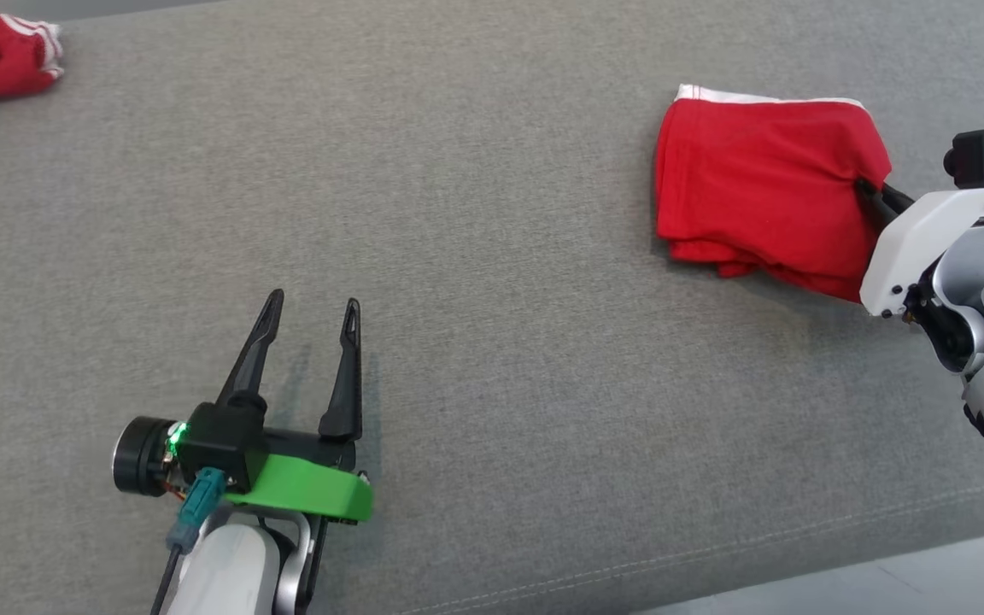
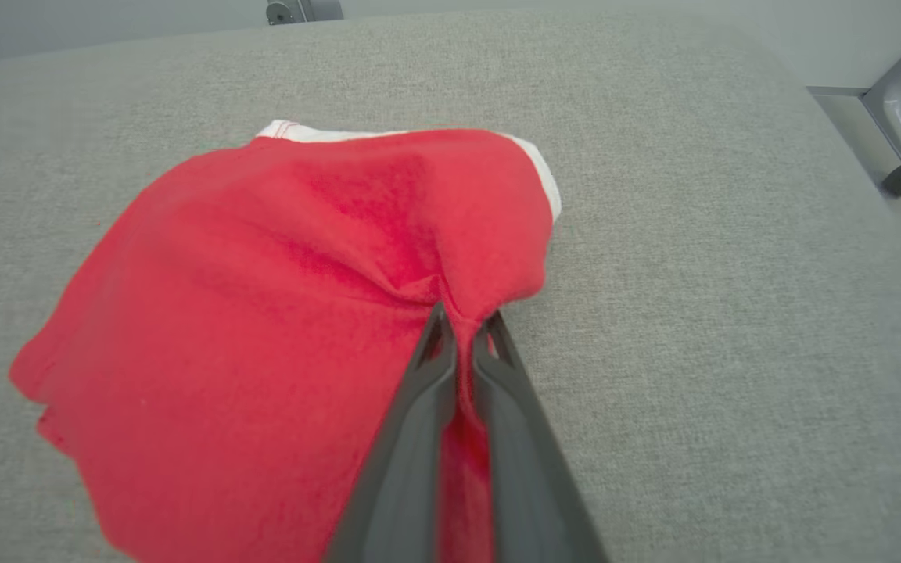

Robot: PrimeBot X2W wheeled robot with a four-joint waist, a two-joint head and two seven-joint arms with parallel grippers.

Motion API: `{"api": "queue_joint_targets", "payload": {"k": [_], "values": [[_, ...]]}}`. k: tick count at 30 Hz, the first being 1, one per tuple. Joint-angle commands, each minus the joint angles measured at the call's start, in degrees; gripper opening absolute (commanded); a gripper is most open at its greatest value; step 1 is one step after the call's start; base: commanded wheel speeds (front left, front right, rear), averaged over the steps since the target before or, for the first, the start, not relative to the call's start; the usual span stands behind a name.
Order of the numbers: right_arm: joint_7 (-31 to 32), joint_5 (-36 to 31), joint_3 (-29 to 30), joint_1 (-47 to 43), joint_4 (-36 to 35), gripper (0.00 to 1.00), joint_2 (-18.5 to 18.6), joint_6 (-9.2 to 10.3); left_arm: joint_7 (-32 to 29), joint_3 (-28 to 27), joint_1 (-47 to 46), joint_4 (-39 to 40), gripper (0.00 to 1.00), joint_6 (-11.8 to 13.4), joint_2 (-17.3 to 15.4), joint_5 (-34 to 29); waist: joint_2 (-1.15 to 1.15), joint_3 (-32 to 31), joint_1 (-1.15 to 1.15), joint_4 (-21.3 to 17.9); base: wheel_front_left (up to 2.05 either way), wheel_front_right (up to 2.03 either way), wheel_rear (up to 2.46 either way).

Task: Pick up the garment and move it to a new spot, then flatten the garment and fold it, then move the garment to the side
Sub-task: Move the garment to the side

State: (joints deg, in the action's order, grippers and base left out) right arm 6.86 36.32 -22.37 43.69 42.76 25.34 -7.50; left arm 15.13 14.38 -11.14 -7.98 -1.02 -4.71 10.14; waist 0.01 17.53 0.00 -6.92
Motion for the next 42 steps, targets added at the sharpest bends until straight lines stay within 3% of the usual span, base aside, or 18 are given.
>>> {"api": "queue_joint_targets", "payload": {"k": [1,10,16,26,35,36,37,38,39,42], "values": [[-0.4,0.4,-0.1,1.0,0.1,0.0,-0.3,0.02,0.0,-0.1,-1.0,-0.1,1.0,-0.1,-0.6,-0.4,-0.01,4.8,0.0,-5.5,0.0,0.0,0.0],[-4.1,-1.1,-1.5,7.5,5.7,0.0,-0.4,0.03,-1.1,1.0,-3.5,1.4,1.0,-0.3,-2.0,-1.7,-0.01,8.8,0.0,-5.7,0.0,0.0,0.0],[-5.8,-3.5,-0.9,13.2,10.3,0.0,2.5,0.05,-1.3,1.4,-4.0,3.7,1.0,0.2,-2.2,-1.7,-0.01,11.3,0.0,-2.2,0.0,0.0,0.0],[-7.5,-11.5,0.3,22.8,18.0,0.0,10.4,0.05,-1.5,2.9,-4.1,7.9,1.0,0.6,-2.0,-2.1,-0.01,15.3,0.0,3.3,0.0,0.0,0.0],[-12.5,-19.0,2.5,27.4,25.6,0.0,11.6,0.06,-1.7,3.7,-3.7,8.6,1.0,1.0,-2.3,-2.2,-0.01,16.7,0.0,5.0,0.0,0.0,0.0],[-13.5,-20.1,2.8,27.6,26.5,0.08,11.8,0.06,-1.7,3.7,-3.7,8.7,1.0,1.1,-2.4,-2.2,-0.01,16.7,0.0,5.0,0.0,0.0,0.0],[-14.5,-21.1,3.3,27.8,27.3,0.25,11.9,0.06,-1.8,3.8,-3.7,8.8,1.0,1.2,-2.3,-2.3,-0.01,16.7,0.0,5.0,0.0,0.0,0.0],[-15.2,-21.9,3.9,27.9,28.0,0.79,11.7,0.06,-1.9,4.0,-3.6,8.9,1.0,1.3,-2.3,-2.2,-0.01,16.6,0.0,4.9,0.0,0.0,0.0],[-15.8,-22.5,4.5,27.8,28.6,1.0,11.3,0.06,-1.9,4.1,-3.4,8.9,1.0,1.4,-2.4,-2.3,-0.01,16.5,0.0,4.7,0.0,0.0,0.0],[-16.7,-24.3,6.4,27.2,29.8,1.0,10.7,0.06,-2.0,4.4,-3.0,8.8,1.0,1.3,-2.5,-2.1,-0.01,15.9,0.0,4.1,0.0,0.0,0.0]]}}
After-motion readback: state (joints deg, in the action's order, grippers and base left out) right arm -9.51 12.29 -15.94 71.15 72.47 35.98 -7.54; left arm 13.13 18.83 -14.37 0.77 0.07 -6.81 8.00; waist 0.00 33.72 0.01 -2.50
